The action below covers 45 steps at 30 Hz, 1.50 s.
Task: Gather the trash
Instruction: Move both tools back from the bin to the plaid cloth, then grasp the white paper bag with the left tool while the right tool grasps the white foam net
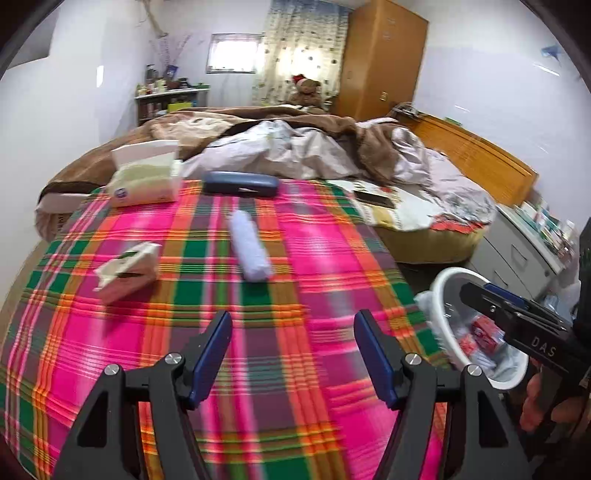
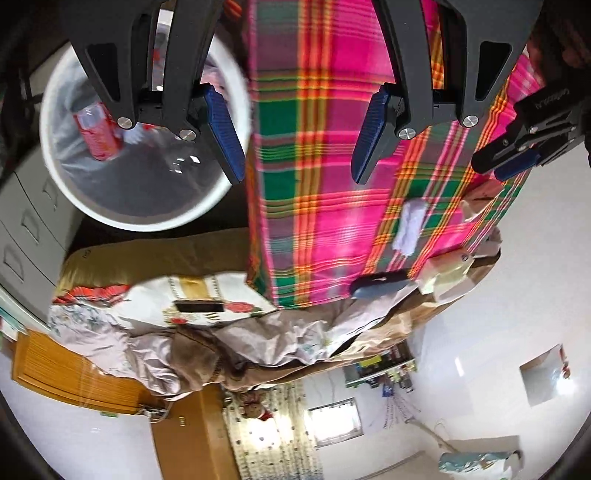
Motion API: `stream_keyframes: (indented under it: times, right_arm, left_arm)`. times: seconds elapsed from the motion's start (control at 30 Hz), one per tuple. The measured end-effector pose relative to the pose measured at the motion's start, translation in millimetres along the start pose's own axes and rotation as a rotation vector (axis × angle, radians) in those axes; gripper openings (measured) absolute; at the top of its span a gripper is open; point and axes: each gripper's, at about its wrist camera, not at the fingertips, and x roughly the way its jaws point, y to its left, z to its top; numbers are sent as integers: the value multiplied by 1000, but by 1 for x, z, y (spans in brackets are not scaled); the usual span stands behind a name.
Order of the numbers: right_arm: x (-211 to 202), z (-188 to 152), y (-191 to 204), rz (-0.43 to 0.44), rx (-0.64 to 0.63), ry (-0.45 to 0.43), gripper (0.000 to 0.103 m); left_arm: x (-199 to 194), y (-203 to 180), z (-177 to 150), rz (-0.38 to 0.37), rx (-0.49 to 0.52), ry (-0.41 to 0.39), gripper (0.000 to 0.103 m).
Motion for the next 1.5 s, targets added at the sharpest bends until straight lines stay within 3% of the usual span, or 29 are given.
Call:
stream_keyframes:
  times: [0.43, 0.63, 0.8, 1.2, 1.5]
  right_arm:
    - [42, 16, 62, 81, -75, 42, 61]
    - [68, 26, 90, 108, -108, 62, 61]
    - [94, 32, 109, 121, -135, 101, 61]
    - [144, 44, 137, 133, -187, 184, 61]
    - [165, 47, 144, 108, -206, 215, 61]
  left_arm:
    - [9, 99, 13, 127, -85, 5, 70]
    - [26, 132, 23, 141, -94, 49, 71]
    - [41, 147, 31, 168, -46, 85, 71]
    - [82, 161, 42, 56, 71, 191, 72]
    - [107, 169, 46, 67, 86, 235, 72]
